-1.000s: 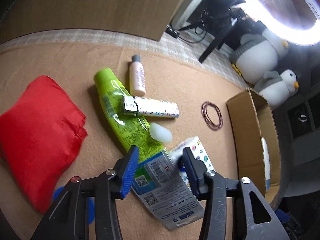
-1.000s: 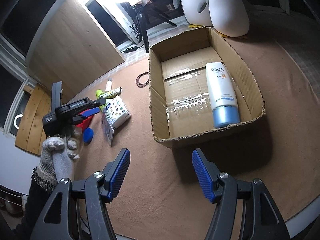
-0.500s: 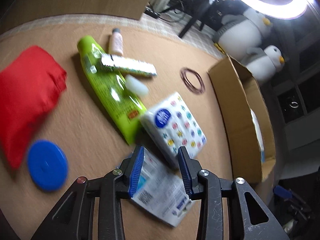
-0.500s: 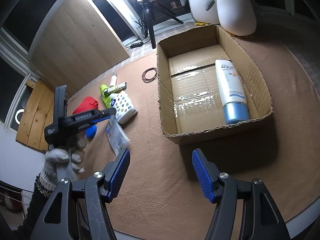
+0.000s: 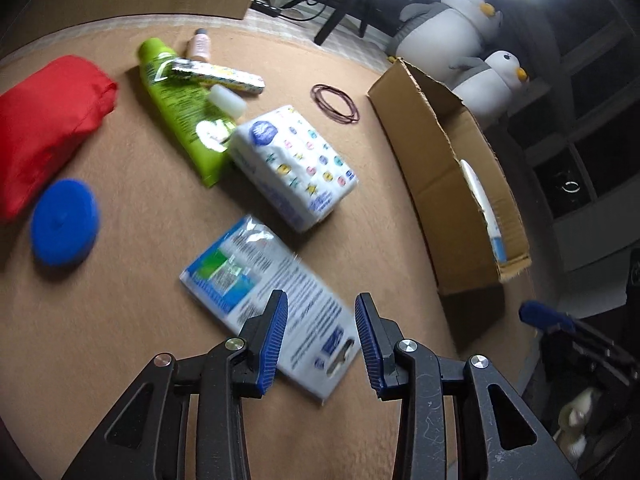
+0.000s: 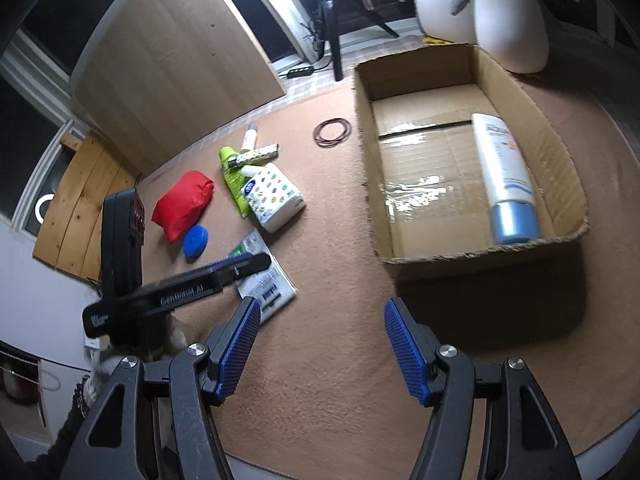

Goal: Organize objects
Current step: 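Move the right tool over the card package on the floor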

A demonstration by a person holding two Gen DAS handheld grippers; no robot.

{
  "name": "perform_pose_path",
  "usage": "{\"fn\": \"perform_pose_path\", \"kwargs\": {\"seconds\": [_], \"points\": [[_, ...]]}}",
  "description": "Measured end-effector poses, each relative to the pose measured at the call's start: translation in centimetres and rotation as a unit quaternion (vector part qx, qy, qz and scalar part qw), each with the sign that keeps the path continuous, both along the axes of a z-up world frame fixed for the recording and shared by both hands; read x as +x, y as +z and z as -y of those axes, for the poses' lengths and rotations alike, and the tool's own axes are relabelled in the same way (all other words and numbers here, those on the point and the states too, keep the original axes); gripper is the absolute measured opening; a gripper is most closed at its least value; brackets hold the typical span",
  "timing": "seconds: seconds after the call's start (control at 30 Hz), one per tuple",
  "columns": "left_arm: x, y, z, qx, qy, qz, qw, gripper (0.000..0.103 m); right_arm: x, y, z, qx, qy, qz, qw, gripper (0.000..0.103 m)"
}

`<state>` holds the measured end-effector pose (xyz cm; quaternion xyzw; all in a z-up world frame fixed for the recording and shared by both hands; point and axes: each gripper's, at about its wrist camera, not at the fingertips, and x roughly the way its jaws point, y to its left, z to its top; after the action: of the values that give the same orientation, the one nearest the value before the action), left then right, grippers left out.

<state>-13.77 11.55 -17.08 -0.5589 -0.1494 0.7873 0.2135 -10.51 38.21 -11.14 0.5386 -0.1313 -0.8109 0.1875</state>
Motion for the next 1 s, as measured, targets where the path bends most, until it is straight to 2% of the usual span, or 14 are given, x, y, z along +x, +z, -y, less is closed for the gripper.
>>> {"fn": "perform_pose_path", "kwargs": {"seconds": [0.13,0.2,0.33,0.43,0.6,0.7,0.9,1.0], "points": [[2.4,1.4,1.7,-0.017,0.006,-0.018,0.9997,0.039,-0.5,0.3,1.4,0.0,0.02,-0.016,1.0,0.061],[3.4,2.0,2.7,-0.033,0.009,-0.026,0.9991,0.039,-0.8,0.4,2.6,0.008,0.041,-0.029,0.999,0.066],[5.4,3.2,5.5,-0.051,0.031,-0.039,0.9974,0.05,-1.6,-0.2,5.5,0.023,0.09,-0.026,0.995,0.068],[6.7,3.7,7.9,-0.055,0.051,-0.042,0.9963,0.056,-2.5,-1.3,8.7,0.07,0.141,-0.029,0.987,0.068],[8.9,3.8,10.6,-0.068,0.075,-0.043,0.9939,0.069,-4.1,-4.0,11.6,0.106,0.187,0.005,0.977,0.068],[9.9,3.5,11.8,-0.066,0.083,-0.036,0.9937,0.07,-5.0,-5.3,12.6,0.117,0.199,0.021,0.973,0.068],[11.0,3.0,13.4,-0.055,0.1,-0.029,0.9931,0.07,-6.5,-7.1,14.3,0.108,0.211,0.06,0.97,0.068],[11.3,2.9,13.9,-0.049,0.106,-0.026,0.9929,0.07,-6.7,-7.7,15.3,0.119,0.222,0.063,0.966,0.068]]}}
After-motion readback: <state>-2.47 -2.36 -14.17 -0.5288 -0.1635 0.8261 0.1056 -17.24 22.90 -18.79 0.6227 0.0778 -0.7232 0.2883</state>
